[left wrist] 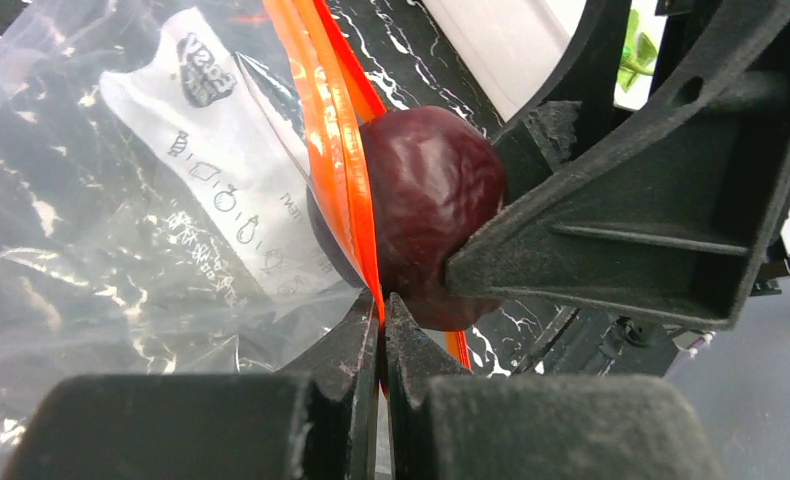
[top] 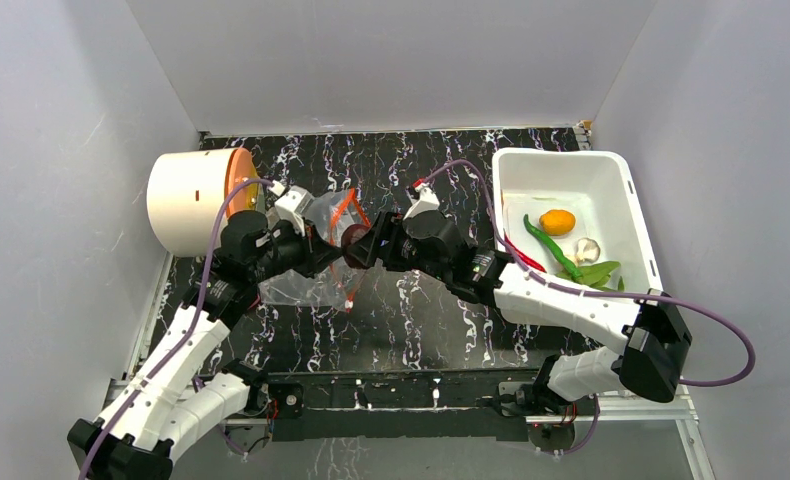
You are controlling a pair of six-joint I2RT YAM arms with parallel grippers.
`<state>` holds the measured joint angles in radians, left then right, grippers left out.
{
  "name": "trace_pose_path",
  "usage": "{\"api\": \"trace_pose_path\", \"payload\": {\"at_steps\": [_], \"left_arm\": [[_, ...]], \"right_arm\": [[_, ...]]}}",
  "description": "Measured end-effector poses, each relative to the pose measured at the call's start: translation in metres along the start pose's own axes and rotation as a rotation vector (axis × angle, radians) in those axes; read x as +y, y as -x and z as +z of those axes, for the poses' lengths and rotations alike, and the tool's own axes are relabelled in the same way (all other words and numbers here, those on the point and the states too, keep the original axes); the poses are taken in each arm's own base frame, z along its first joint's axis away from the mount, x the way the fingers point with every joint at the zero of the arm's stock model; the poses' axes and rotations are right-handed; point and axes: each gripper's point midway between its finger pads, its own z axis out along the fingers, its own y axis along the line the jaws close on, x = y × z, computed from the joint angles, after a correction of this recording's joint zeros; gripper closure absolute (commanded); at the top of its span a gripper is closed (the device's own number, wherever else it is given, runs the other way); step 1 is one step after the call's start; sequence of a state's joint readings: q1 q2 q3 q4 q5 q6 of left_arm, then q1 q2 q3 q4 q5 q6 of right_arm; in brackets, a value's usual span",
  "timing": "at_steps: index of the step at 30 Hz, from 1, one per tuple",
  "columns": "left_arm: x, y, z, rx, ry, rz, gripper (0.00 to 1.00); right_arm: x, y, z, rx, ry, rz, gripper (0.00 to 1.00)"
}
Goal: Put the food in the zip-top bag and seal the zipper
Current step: Place the fake fruit in the zipper food storage bag.
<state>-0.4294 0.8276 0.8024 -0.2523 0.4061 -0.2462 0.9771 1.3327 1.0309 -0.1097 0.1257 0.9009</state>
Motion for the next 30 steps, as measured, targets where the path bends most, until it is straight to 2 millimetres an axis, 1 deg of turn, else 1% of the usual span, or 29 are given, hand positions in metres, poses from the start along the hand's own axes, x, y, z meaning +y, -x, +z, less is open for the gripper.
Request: {"api": "trace_pose_path", "payload": {"at_steps": [9,16,19,24,30], "left_arm": [[-0.010,-0.005,0.003,0.051,-0.071,0.014,1.00],[-0.014,-0.013,0.002,0.086,-0.103,0.028,1.00],[-0.015,-0.015,0.002,0.091,-0.112,0.034,1.00],[-0.014,-0.016,0.004,0.098,-0.115,0.033,1.00],[-0.016,-0.011,0.005,0.081,-0.123,0.030,1.00]], "right_arm": [[0.000,0.008,-0.001,-0.019,-0.032,-0.014,0.45],[0.005,0.014,-0.003,-0.023,-0.023,-0.067,0.37],[0.003,0.012,-0.001,-0.007,-0.039,-0.082,0.36],[-0.010,0.002,0.002,0.047,-0.105,-0.105,0.36],[-0.025,-0.009,0.005,0.104,-0.173,-0.127,0.35]]}}
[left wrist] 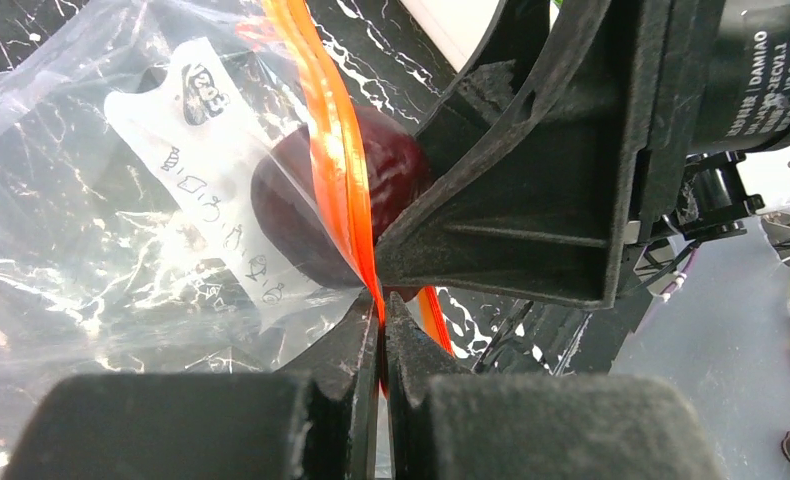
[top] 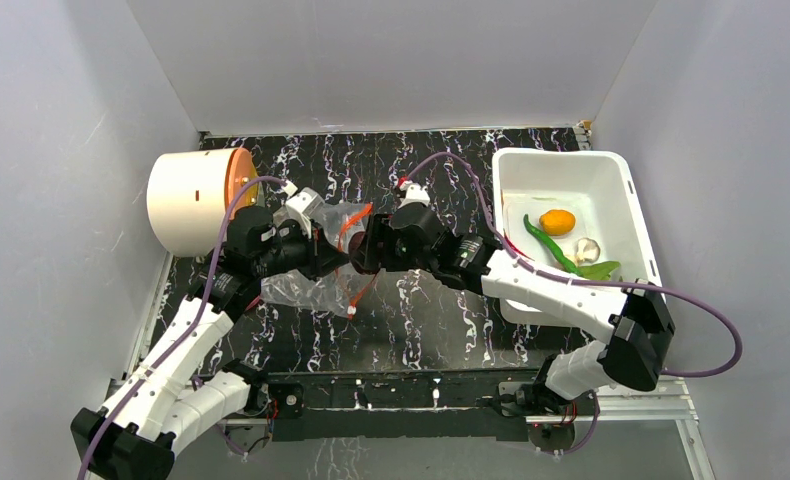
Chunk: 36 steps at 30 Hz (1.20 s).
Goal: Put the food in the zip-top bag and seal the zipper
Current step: Place the fake fruit in the zipper food storage bag, then pick up the fake fruit from the bin.
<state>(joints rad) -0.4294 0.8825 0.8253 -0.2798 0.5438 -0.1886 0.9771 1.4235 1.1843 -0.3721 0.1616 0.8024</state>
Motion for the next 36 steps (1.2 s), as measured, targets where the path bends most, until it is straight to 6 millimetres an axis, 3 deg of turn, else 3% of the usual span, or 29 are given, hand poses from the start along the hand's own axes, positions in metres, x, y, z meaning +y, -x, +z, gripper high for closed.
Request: {"api": "trace_pose_path", "payload": {"at_steps": [12,23,31,36], "left_arm": [[-0.005,0.008,0.001,-0.031,-0.025,-0.009,1.00],[-0.004,0.008,0.001,-0.031,-0.016,-0.011,1.00],[0.002,0.009,0.001,-0.035,0.015,-0.014,1.00],[0.004,0.010,0.002,-0.041,0.031,-0.033,1.00]], "right_arm": [[0.004,0.005,-0.008,-0.017,0.017,0.016,0.20],[0.023,0.032,-0.042,-0.102,0.109,0.036,0.33],[0.018,0.042,-0.073,-0.142,0.100,0.054,0.34],[0.005,0.037,-0.078,-0.143,0.061,0.073,0.36]]}}
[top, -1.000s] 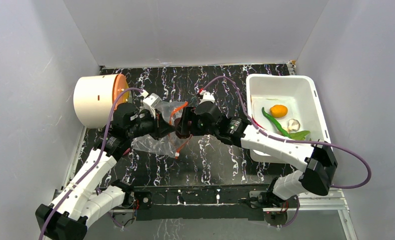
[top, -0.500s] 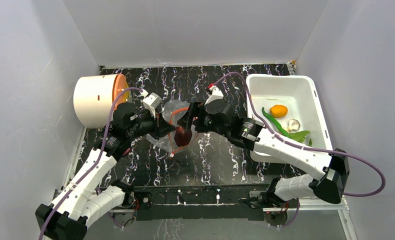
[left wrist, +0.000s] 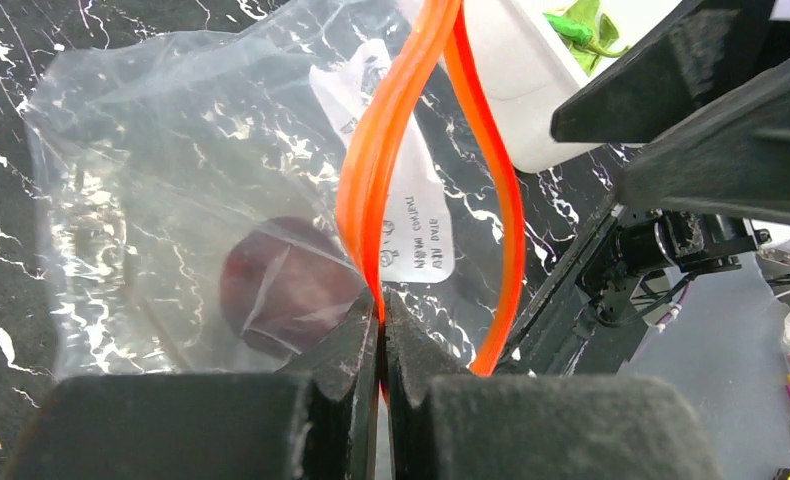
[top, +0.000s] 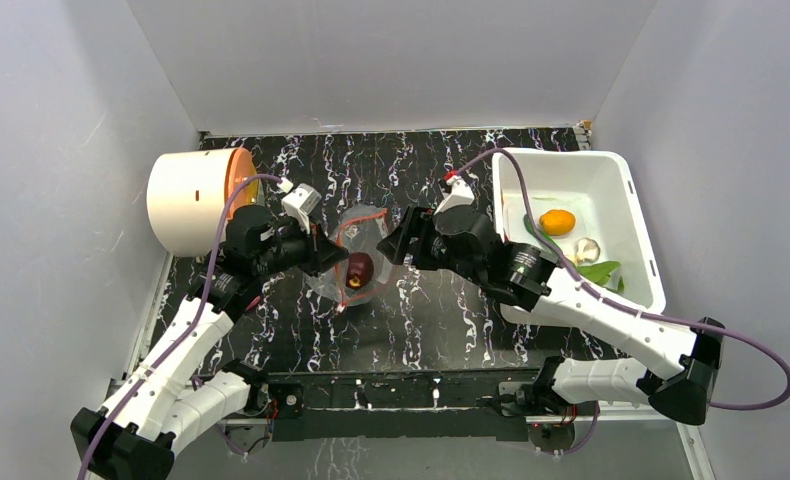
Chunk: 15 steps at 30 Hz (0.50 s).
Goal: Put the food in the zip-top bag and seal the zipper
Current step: Pick up the fake fruit from the bin.
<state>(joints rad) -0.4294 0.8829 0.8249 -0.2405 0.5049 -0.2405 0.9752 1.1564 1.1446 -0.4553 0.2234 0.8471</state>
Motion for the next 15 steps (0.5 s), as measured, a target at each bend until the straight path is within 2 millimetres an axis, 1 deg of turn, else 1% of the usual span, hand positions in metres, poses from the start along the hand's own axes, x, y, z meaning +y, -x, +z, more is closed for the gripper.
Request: {"api": "trace_pose_path", "payload": {"at_steps": [2,5,6,7,8,9,10,11,13,15], "left_arm": [[-0.001,0.001,0.000,-0.004,-0.001,-0.011,1.00],[-0.002,0.003,0.000,-0.011,-0.003,-0.028,1.00],[-0.002,0.004,0.001,-0.014,-0.004,-0.030,1.00],[-0.003,0.007,0.001,-0.025,-0.007,-0.043,1.00],[-0.004,0.007,0.001,-0.026,-0.008,-0.046,1.00],[-0.004,0.007,0.001,-0.026,-0.008,-0.048,1.00],[-0.004,0.007,0.001,-0.026,-0.007,-0.048,1.00],[-0.003,0.006,0.001,-0.024,-0.003,-0.047,1.00],[0.005,0.002,0.000,-0.008,0.042,-0.039,1.00],[0.015,0.006,-0.006,0.008,0.118,-0.014,1.00]], "right_arm": [[-0.008,-0.007,0.002,0.012,-0.020,0.002,0.38],[-0.024,-0.024,0.009,0.048,-0.060,0.005,0.44],[-0.031,-0.032,0.012,0.067,-0.078,0.005,0.52],[-0.040,-0.046,0.019,0.099,-0.099,0.011,0.62],[-0.042,-0.048,0.021,0.103,-0.103,0.011,0.72],[-0.041,-0.048,0.022,0.103,-0.101,0.013,0.87],[-0.040,-0.048,0.025,0.100,-0.099,0.020,0.97],[-0.040,-0.047,0.026,0.095,-0.096,0.016,1.00],[-0.044,-0.044,0.028,0.073,-0.115,0.003,1.00],[-0.050,-0.039,0.029,0.042,-0.146,-0.010,1.00]]}}
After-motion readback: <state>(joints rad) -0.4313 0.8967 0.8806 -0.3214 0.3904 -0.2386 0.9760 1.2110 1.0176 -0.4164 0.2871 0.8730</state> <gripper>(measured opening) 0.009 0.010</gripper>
